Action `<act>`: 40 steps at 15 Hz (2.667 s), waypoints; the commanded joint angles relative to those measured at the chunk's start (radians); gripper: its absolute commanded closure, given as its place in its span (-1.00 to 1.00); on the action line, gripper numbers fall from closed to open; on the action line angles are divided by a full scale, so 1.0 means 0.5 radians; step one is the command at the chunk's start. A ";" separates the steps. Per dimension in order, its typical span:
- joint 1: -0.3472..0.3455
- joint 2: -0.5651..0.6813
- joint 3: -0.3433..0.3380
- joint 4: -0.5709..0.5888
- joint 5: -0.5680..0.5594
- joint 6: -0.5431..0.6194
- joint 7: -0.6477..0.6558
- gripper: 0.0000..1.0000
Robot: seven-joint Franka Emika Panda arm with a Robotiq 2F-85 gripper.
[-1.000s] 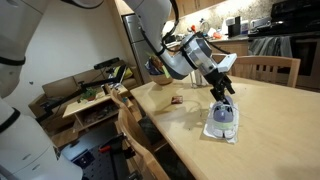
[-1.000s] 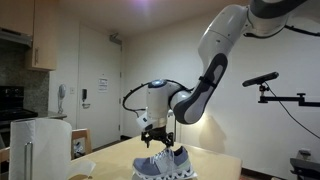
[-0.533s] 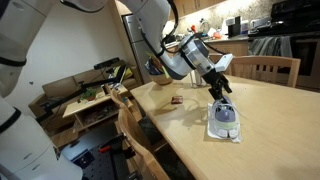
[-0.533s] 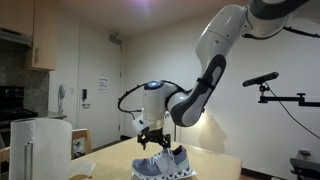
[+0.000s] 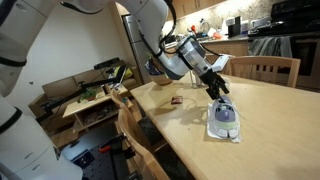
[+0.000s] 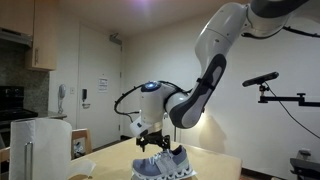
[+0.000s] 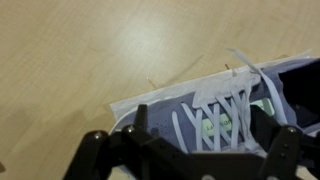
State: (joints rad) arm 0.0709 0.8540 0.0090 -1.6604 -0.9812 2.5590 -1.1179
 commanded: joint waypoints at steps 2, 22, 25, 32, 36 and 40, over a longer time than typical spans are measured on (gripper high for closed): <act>0.042 0.055 -0.053 0.110 -0.148 -0.008 0.065 -1.00; 0.105 0.036 -0.071 0.138 -0.631 0.012 0.581 -1.00; 0.082 0.029 -0.034 0.141 -0.637 -0.008 0.592 -1.00; 0.030 0.009 -0.002 0.118 -0.541 -0.076 0.499 -1.00; 0.032 -0.013 0.004 0.103 -0.488 -0.185 0.479 -1.00; 0.025 0.004 0.037 0.124 -0.367 -0.344 0.424 -1.00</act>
State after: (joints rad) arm 0.0951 0.8806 0.0013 -1.5836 -1.2106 2.4558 -0.8648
